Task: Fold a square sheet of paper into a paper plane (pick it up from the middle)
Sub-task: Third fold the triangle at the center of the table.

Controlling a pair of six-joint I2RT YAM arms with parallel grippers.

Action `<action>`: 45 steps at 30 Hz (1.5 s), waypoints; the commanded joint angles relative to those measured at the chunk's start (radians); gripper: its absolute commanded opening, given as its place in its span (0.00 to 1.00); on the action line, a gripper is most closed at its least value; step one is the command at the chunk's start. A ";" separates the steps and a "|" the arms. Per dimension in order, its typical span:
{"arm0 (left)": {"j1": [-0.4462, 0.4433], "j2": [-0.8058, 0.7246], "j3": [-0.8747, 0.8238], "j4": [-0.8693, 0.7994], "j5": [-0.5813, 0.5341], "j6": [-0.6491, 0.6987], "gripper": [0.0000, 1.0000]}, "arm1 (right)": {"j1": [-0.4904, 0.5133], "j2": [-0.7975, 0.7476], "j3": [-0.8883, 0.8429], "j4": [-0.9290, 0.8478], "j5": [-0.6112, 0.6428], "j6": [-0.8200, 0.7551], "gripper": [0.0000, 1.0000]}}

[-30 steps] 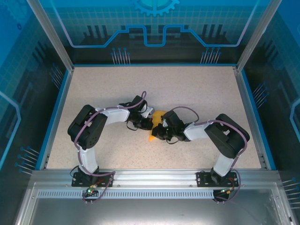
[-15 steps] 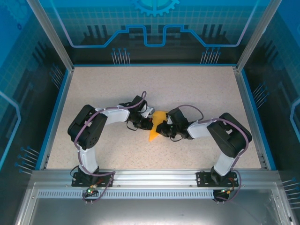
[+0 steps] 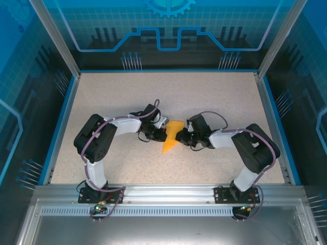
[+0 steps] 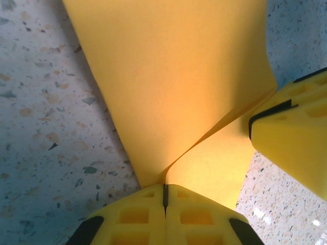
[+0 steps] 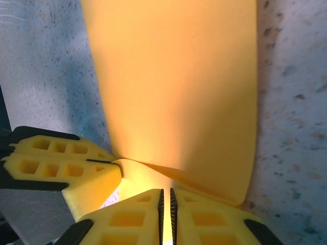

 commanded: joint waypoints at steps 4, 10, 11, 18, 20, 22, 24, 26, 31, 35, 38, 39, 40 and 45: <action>0.003 0.032 0.002 -0.068 -0.026 0.033 0.00 | -0.019 0.028 0.004 -0.073 0.015 -0.054 0.14; 0.002 0.035 0.002 -0.068 -0.027 0.034 0.01 | -0.047 -0.037 0.026 -0.114 -0.006 -0.077 0.15; 0.002 0.037 0.003 -0.069 -0.027 0.033 0.01 | -0.055 -0.047 0.033 -0.126 -0.001 -0.082 0.15; 0.002 0.037 0.010 -0.075 -0.024 0.034 0.01 | -0.074 -0.017 0.060 -0.154 0.003 -0.120 0.15; 0.002 0.036 0.011 -0.076 -0.024 0.033 0.01 | -0.074 0.016 0.057 -0.138 -0.005 -0.114 0.15; 0.003 0.035 0.011 -0.075 -0.024 0.033 0.02 | -0.074 0.035 0.056 -0.132 -0.007 -0.110 0.16; 0.002 0.034 0.011 -0.074 -0.023 0.032 0.02 | -0.074 0.042 0.055 -0.138 -0.003 -0.106 0.16; 0.002 0.030 0.010 -0.072 -0.020 0.029 0.02 | -0.074 0.038 0.057 -0.153 0.001 -0.108 0.16; 0.003 -0.016 0.040 -0.083 0.003 -0.023 0.17 | -0.074 -0.056 0.064 -0.206 0.020 -0.139 0.19; 0.004 -0.074 0.089 -0.119 -0.025 -0.055 0.28 | -0.079 -0.147 0.067 -0.288 0.057 -0.169 0.27; 0.003 -0.119 0.112 -0.152 -0.063 -0.063 0.34 | -0.089 -0.195 0.042 -0.312 0.067 -0.173 0.30; 0.005 -0.132 0.116 -0.161 -0.077 -0.067 0.36 | -0.092 -0.206 0.032 -0.311 0.065 -0.171 0.31; 0.005 -0.144 0.116 -0.167 -0.087 -0.068 0.37 | -0.094 -0.218 0.020 -0.309 0.062 -0.168 0.32; 0.002 -0.186 0.105 -0.182 -0.089 -0.086 0.35 | -0.097 -0.242 -0.036 -0.236 0.017 -0.128 0.35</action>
